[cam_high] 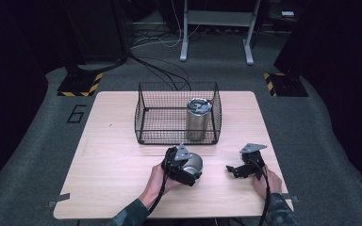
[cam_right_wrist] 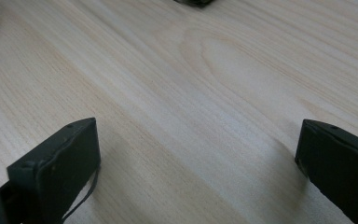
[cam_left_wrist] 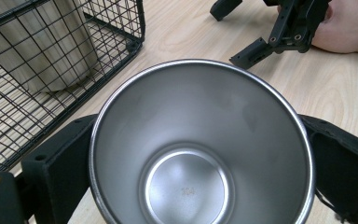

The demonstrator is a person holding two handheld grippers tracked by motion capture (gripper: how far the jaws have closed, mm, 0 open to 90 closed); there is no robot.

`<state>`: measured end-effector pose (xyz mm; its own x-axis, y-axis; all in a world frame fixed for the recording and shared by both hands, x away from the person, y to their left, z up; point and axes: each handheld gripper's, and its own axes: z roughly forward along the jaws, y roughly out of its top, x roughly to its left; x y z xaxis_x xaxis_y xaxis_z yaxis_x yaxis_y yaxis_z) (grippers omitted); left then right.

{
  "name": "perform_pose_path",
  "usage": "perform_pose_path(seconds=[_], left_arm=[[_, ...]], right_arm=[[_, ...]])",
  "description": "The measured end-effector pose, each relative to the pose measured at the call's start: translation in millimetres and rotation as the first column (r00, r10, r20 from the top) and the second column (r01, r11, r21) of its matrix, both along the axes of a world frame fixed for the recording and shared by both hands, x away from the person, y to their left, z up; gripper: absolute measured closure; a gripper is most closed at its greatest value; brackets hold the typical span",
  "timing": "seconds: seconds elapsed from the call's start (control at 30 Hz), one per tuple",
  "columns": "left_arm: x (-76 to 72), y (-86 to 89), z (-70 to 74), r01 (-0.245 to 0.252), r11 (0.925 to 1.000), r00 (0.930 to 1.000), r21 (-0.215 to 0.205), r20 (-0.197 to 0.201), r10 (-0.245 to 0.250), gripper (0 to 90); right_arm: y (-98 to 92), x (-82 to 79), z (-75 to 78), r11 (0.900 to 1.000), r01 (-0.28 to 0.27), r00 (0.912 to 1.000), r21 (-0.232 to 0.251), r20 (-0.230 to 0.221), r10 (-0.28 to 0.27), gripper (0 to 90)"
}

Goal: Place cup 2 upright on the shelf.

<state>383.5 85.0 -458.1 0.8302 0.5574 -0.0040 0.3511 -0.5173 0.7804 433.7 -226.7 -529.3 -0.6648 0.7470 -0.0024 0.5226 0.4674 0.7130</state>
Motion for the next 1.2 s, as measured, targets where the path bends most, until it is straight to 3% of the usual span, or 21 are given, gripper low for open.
perform_pose_path(seconds=[0.2,0.4,0.67,0.83,1.2], left_arm=[[-3.2,-4.6,-3.1,-0.029,0.9992,0.9994,0.029,0.022,0.028,4.9],[-3.1,-6.3,-0.6,-0.033,0.9981,0.9995,0.053,0.007,0.032,5.7],[-4.7,-4.9,-1.3,-0.012,0.9991,0.9998,0.04,0.019,0.011,6.0],[-4.9,-1.9,0.3,0.004,1.0,0.9999,0.006,0.01,-0.004,6.0],[-2.1,15.4,12.1,-0.014,0.9997,0.9998,0.021,0.013,0.014,6.0]], right_arm=[[0.0,0.0,0.0,1.0,0.0,1.0,0.0,-0.001,0.0,0.0],[-0.1,0.0,0.0,1.0,-0.002,1.0,-0.001,0.001,0.002,0.0],[0.0,0.1,0.0,1.0,0.0,1.0,0.0,0.001,0.0,0.0],[0.0,0.1,0.0,1.0,0.0,1.0,0.0,0.001,0.0,0.0],[0.0,0.1,0.0,1.0,-0.001,1.0,0.0,0.001,0.001,0.0]])
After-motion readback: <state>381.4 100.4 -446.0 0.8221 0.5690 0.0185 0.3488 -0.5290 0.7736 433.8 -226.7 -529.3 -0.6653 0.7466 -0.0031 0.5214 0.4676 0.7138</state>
